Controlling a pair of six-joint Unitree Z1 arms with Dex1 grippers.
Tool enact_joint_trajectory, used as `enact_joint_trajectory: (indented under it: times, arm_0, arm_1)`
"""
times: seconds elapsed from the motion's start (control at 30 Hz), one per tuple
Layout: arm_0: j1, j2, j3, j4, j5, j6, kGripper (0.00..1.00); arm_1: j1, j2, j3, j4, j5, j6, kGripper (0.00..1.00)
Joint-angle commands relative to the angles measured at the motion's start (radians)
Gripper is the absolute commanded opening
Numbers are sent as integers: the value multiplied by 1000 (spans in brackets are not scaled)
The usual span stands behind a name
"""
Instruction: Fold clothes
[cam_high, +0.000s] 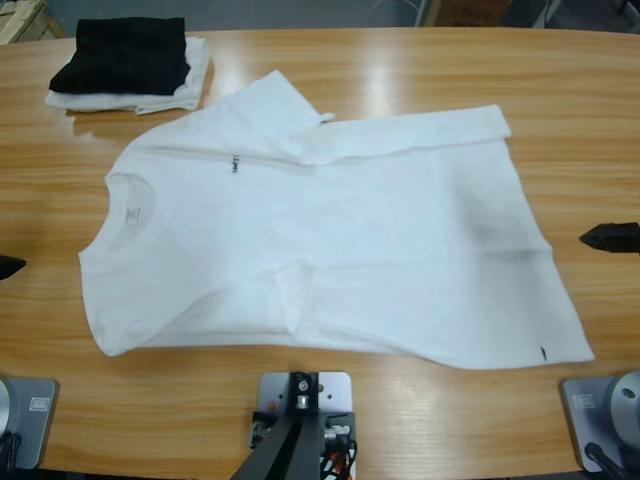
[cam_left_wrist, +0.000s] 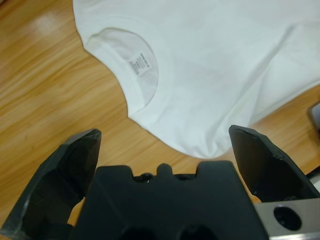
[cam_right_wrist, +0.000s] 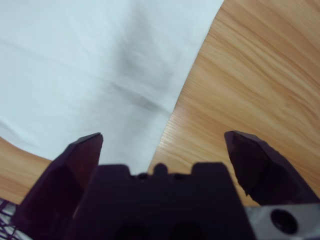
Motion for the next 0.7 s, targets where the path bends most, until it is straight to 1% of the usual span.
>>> enact_joint_trajectory:
  times: [0.03, 0.47, 0.53, 0.6, 0.67, 0.7]
  arm_0:
    - [-2, 86, 21, 3, -18, 16, 1000]
    - [-7, 109, 16, 6, -22, 19, 1000]
    - [-46, 112, -17, 35, -49, 21, 1000]
    - [-129, 139, -101, 59, -87, 19, 1000]
    - [-247, 259, -168, 42, -86, 3, 1000]
    - [-287, 320, -192, 39, -83, 7, 1000]
  arm_1:
    - [13, -7, -5, 3, -4, 10, 977]
    - [11, -6, -7, 3, -3, 10, 973]
    - [11, -11, -8, 5, -3, 10, 973]
    - [11, -30, -7, 6, -9, 10, 973]
    - [11, -45, -19, 21, -13, 23, 969]
    - [11, -57, -29, 32, -13, 37, 968]
